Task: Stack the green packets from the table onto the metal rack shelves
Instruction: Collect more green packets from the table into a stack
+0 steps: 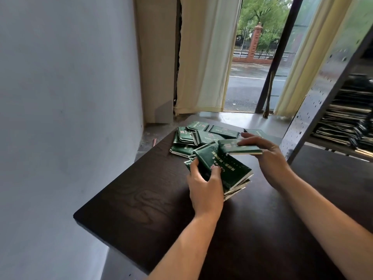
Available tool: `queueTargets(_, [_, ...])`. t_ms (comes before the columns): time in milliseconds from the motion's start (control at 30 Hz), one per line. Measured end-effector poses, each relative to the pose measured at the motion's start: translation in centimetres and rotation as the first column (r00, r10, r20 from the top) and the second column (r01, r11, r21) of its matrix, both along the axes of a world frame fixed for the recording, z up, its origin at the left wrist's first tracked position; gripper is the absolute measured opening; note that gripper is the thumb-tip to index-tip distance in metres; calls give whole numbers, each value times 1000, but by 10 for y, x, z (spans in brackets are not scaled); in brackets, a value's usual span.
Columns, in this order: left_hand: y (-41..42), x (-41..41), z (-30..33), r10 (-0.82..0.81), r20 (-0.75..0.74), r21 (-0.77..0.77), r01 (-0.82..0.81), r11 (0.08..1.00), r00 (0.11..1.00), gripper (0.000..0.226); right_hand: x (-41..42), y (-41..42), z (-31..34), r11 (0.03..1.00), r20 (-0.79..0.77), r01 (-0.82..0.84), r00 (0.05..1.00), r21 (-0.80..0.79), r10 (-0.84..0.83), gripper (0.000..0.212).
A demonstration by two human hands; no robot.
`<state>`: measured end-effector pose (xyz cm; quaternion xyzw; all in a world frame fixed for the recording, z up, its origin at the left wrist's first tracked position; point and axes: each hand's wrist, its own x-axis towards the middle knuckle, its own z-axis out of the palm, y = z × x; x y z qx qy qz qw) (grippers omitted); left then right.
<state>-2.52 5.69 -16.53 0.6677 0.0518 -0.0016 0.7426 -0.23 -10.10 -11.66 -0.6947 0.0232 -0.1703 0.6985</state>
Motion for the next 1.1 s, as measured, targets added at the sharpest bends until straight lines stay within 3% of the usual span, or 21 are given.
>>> queueTargets(133, [2,1,0,5,-21,-141,-8,990,1000,39,-16,6,-4,961,-86,-274,957,48,277,64])
queueTargets(233, [3,0,3,8,14,-176,-6,984,1000,28,-17,4,-7,943,-131,-331,934,32,333,63])
queueTargets(333, [-1,-1,-1,-55,27,-135,58,989,998,49,-17,1,-7,935,-141,-348,931,-64,337,68])
queueTargets(400, [-2,1,-5,-35,32,-96,38,995,999,46,-12,1,-9,928,-118,-344,937,-142,329,66])
queueTargets(467, [-3,5,-6,45,29,-129,-41,991,999,49,1,2,-10,963,-108,-260,962,-74,251,60])
queueTargets(533, [-1,7,-6,125,7,-204,-121,971,992,52,25,2,-12,984,-90,-82,994,-159,69,49])
queueTargets(600, [0,8,-6,181,-17,-234,-179,955,983,51,55,2,-17,903,-95,-3,995,-429,-42,45])
queueTargets(667, [1,9,-7,230,-9,-218,-226,949,973,46,84,4,-27,662,-169,-65,981,-746,-93,52])
queueTargets(733, [1,10,-6,253,-3,-186,-249,950,967,48,106,10,-36,438,-198,-128,973,-890,-118,62])
queueTargets(767, [1,10,-6,254,0,-176,-250,952,967,50,113,14,-39,393,-217,-155,969,-906,-119,64])
queueTargets(933, [2,10,-6,246,21,-167,-239,956,969,45,127,25,-44,285,-320,-267,934,-921,-158,64])
queueTargets(1100, [0,9,-6,225,-8,-152,-224,963,974,45,109,20,-41,246,-101,-36,961,-969,-257,38])
